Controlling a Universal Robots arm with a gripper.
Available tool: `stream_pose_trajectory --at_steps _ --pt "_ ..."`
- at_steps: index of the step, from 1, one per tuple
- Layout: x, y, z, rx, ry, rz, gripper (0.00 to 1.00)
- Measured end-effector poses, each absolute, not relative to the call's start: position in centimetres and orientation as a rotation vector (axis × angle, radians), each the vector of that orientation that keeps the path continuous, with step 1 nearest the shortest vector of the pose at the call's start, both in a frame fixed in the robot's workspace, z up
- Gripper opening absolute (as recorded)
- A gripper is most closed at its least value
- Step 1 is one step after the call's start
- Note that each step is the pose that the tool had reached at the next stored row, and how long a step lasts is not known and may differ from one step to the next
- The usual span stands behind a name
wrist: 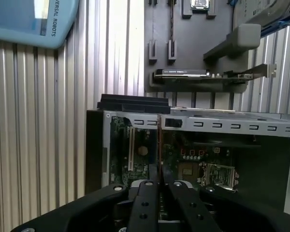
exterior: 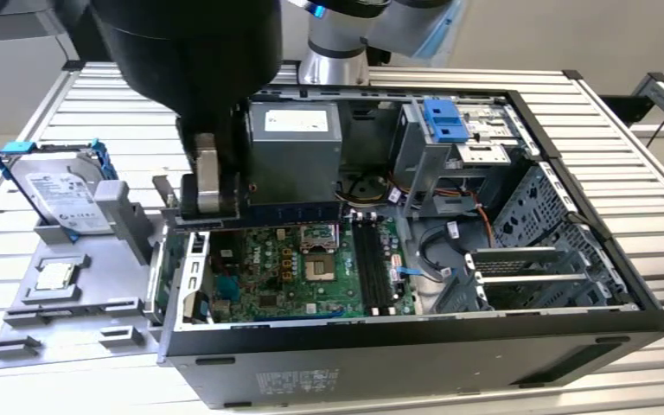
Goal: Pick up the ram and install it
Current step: 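Pick up the ram and move it above insertion slot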
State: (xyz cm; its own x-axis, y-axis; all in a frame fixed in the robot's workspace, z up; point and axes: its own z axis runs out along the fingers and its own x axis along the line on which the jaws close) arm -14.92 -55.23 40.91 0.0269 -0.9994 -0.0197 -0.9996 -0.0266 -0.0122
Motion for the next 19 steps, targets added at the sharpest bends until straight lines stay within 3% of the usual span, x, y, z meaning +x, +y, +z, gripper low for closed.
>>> stream_pose_trajectory --at_steps 19 --pt "-6.3 -55.2 40.8 -2.227 2.184 0.009 0.0"
